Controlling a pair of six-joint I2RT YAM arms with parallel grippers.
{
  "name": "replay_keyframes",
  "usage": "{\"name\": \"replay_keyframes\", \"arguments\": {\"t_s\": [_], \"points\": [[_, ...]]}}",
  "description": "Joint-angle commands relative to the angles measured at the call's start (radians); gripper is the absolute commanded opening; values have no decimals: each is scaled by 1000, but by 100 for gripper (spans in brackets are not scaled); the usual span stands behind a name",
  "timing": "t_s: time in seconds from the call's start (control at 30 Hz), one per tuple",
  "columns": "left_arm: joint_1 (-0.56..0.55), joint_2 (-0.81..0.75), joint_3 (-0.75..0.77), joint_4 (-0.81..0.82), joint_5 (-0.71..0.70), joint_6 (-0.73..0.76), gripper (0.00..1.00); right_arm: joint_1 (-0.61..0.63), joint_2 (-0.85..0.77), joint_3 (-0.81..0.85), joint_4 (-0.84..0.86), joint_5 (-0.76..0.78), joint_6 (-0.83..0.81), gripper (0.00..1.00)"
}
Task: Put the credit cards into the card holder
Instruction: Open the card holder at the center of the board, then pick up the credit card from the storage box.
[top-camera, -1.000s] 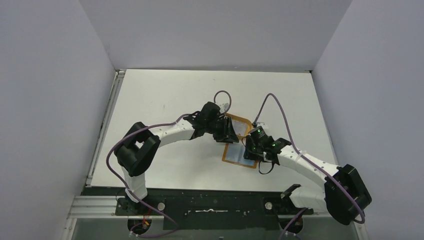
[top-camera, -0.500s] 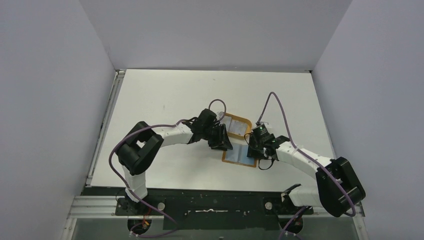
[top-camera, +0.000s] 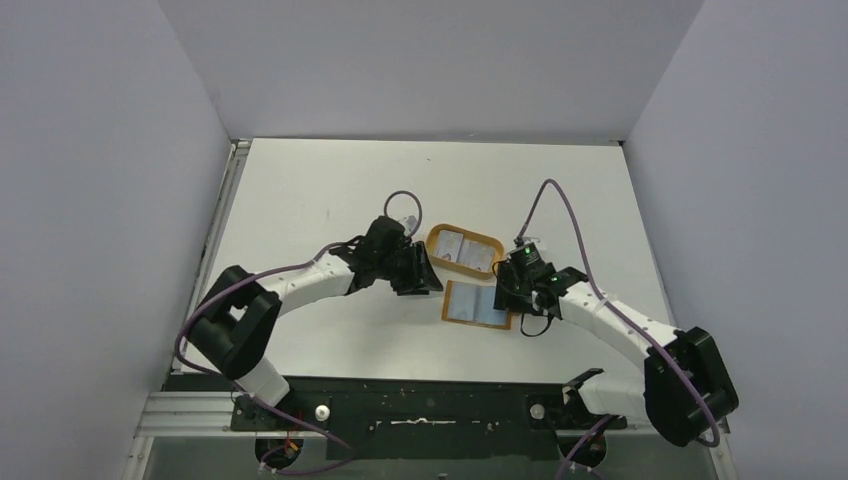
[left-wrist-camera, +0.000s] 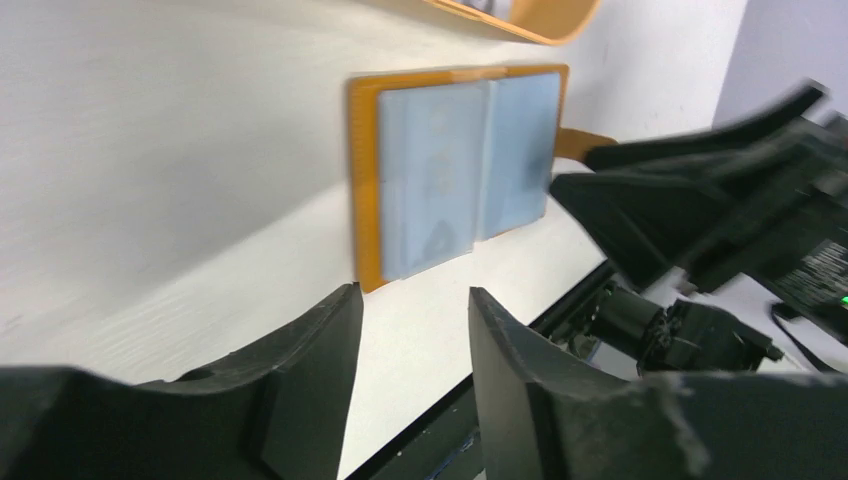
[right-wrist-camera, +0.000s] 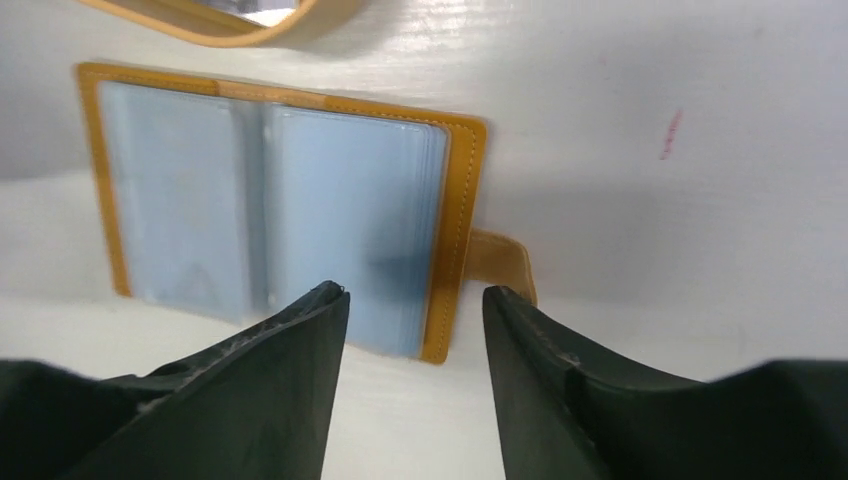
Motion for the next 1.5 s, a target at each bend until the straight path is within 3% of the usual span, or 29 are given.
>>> {"name": "replay_keyframes", "arguments": {"t_s": [0.0,0.17,0.37,0.63,0.83,1.13,1.47], "points": [[51,-172,-29,-100,-117,44,43,-9,-143,153,-111,69,-50,56],[72,-319,-41,-252,-273,116,66,-11,-151,240,8,76,-78,68],[106,-453,-73,-343,-410,131,94,-10,36,282,263,48,27,74],[175,-540,-161,-330,-431,47,96,6,307,342,481,26,176,69],[195,-595,-198,-337,-425,62,97,13,422,383,518,26,214,63],[213,-577,-206,-304,-331,101,96,23,503,409,515,34,224,60],[217,-554,-208,-281,-295,104,92,23,523,399,482,35,213,51]]}}
